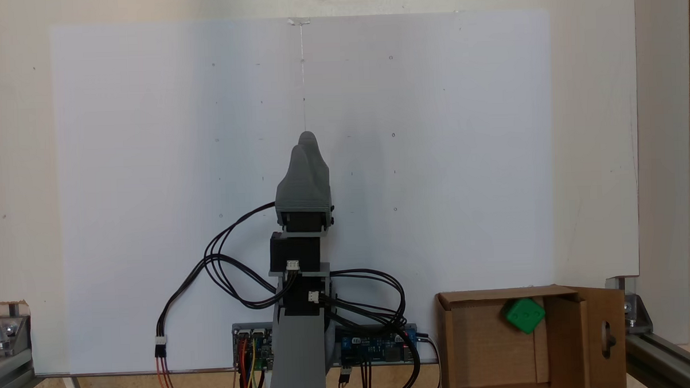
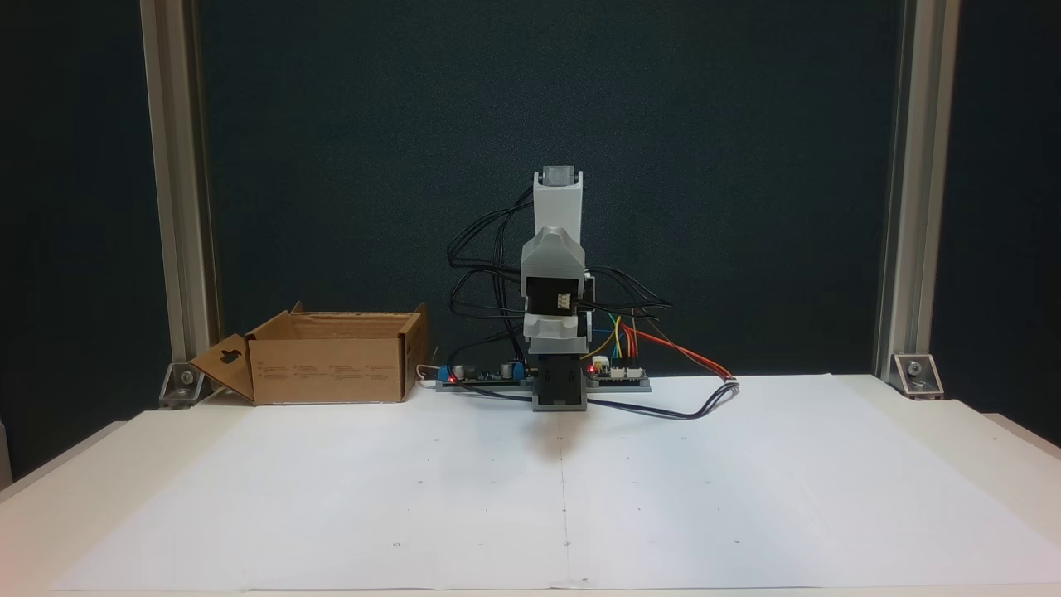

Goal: Grasp a green dice and put it in the bin.

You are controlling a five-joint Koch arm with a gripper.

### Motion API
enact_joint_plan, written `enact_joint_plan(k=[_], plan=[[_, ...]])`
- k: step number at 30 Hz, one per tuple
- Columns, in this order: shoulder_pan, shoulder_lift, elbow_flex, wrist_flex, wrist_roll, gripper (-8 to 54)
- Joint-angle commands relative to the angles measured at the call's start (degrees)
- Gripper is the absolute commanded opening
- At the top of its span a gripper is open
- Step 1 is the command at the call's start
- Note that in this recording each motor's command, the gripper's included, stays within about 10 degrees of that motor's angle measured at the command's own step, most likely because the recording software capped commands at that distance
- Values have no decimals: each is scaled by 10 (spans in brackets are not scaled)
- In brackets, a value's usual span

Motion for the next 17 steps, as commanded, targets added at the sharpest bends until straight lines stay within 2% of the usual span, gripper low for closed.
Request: enact_joint_plan(k=[1,17], plan=[[-2,62,28,-35,11,439],[-3,62,27,-33,11,439]])
